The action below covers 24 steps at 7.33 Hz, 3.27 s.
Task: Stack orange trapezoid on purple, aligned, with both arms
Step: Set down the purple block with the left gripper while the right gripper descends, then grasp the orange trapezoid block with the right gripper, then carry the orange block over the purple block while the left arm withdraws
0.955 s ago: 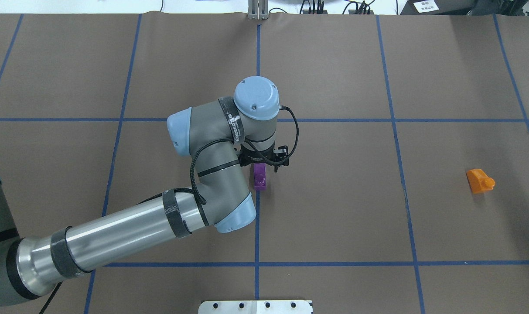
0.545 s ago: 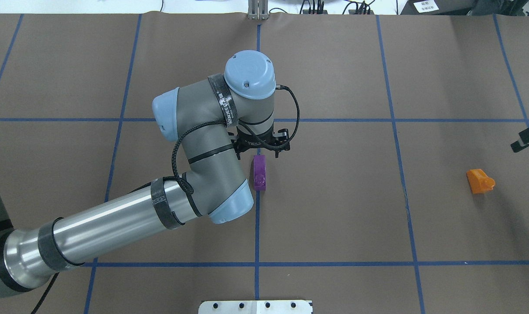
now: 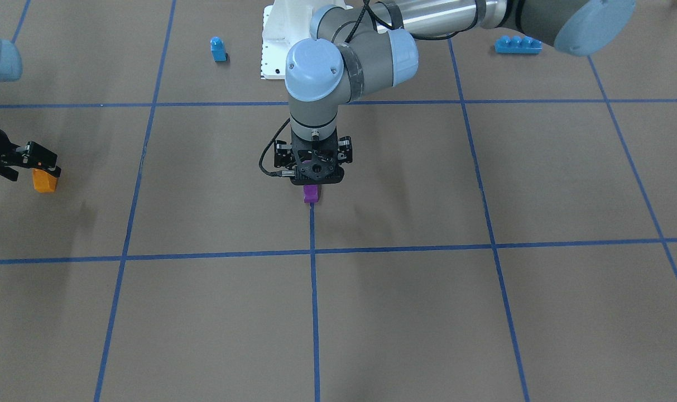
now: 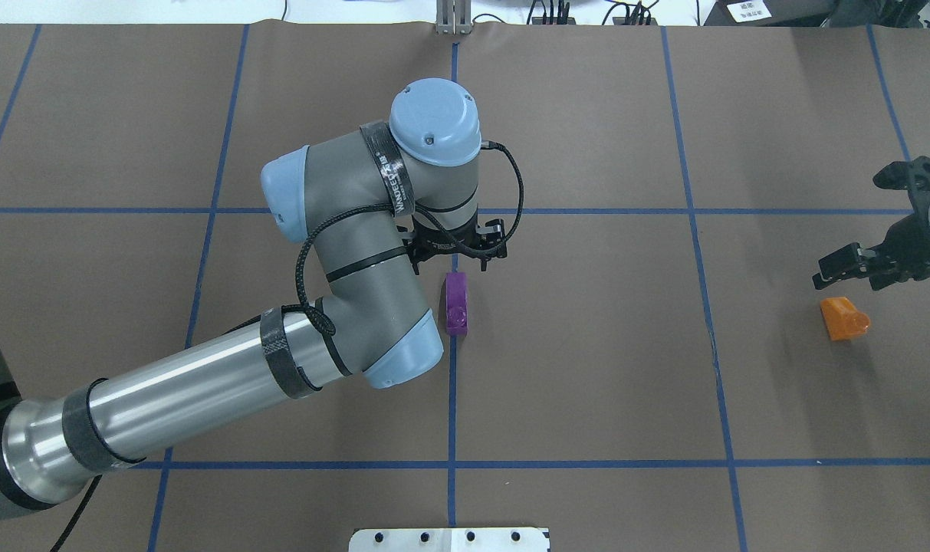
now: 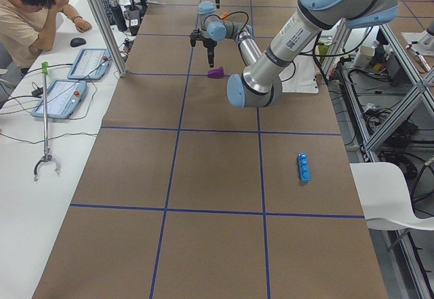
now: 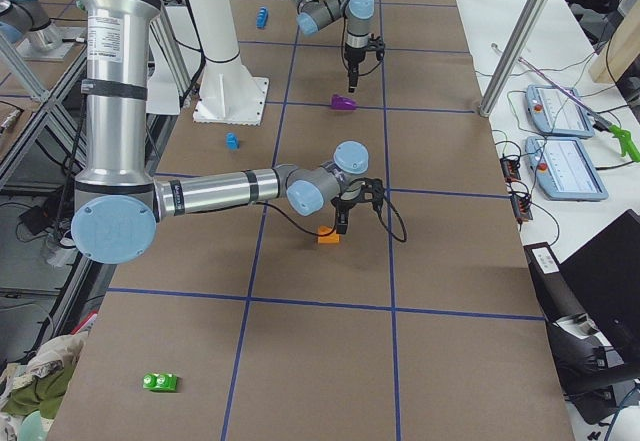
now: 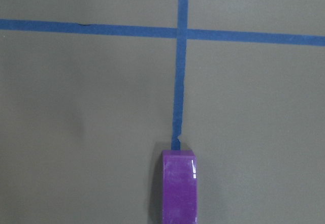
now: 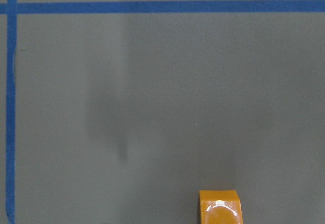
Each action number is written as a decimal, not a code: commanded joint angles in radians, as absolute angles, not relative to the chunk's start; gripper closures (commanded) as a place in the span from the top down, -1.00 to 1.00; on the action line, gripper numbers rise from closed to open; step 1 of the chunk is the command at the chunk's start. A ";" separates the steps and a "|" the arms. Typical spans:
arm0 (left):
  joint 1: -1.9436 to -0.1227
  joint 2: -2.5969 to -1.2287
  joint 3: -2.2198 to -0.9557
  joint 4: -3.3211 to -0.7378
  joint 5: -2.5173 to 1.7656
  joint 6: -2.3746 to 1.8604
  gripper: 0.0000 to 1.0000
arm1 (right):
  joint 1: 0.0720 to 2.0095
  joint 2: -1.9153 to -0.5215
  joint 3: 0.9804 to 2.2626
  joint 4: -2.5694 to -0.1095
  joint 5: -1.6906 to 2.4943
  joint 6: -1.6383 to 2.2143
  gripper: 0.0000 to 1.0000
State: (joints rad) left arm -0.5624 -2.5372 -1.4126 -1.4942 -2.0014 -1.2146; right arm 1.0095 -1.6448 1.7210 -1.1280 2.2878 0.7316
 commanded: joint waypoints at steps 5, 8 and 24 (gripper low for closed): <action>-0.563 -2.537 -1.413 -1.496 -2.002 -1.229 0.99 | 0.936 -1.675 1.674 -1.111 2.227 0.712 0.97; -0.563 -2.536 -1.414 -1.496 -2.002 -1.232 0.99 | 0.913 -1.684 1.657 -1.111 2.227 0.700 0.05; -0.761 -1.872 -1.894 -1.505 -2.060 -0.821 0.99 | 0.532 -0.792 1.563 -1.559 2.007 1.065 -1.00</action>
State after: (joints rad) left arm -0.7293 -1.9125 -1.8924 -1.5046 -2.0267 -0.8747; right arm 0.5550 -0.8543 1.6197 -1.5595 2.0426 1.0585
